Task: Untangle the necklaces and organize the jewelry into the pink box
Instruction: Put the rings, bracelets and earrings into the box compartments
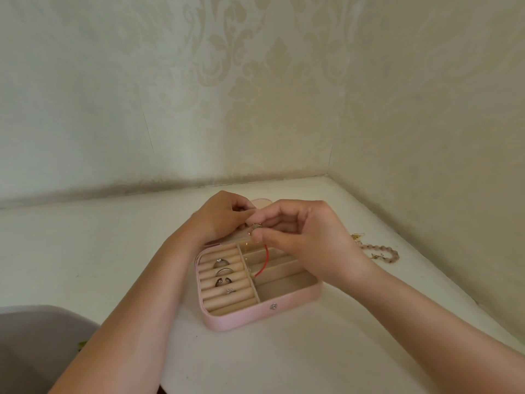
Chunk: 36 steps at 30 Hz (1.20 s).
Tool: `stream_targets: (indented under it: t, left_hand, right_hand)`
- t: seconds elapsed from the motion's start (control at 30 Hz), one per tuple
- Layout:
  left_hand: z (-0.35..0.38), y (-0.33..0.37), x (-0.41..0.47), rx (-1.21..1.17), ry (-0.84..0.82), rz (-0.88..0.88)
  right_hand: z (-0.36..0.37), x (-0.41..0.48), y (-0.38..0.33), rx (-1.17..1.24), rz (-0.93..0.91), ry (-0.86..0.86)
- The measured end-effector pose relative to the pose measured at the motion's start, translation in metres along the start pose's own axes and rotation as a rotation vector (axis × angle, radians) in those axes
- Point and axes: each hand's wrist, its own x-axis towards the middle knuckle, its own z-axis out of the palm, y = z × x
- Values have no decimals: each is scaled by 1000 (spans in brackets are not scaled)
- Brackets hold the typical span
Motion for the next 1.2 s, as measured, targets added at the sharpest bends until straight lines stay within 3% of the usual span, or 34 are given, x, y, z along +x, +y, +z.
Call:
stream_targets:
  t: [0.3,0.47,0.67,0.87,1.2]
  left_hand:
    - [-1,-1,1,-21,-2,-19]
    - [-1,0,1,-14,12,-21]
    - [0,-4,1,-60,15,-7]
    - [1,-6,3,-106,8,-2]
    - [2,-8,4,-97,0,-20]
  right_hand:
    - [6,4,-3,215,23,79]
    - [9,9,0,185,15,80]
    - [7,14,12,-3,25,81]
    - [-15,10,13,-528,112,-63]
    - [-39,9,15,-704,101,-164]
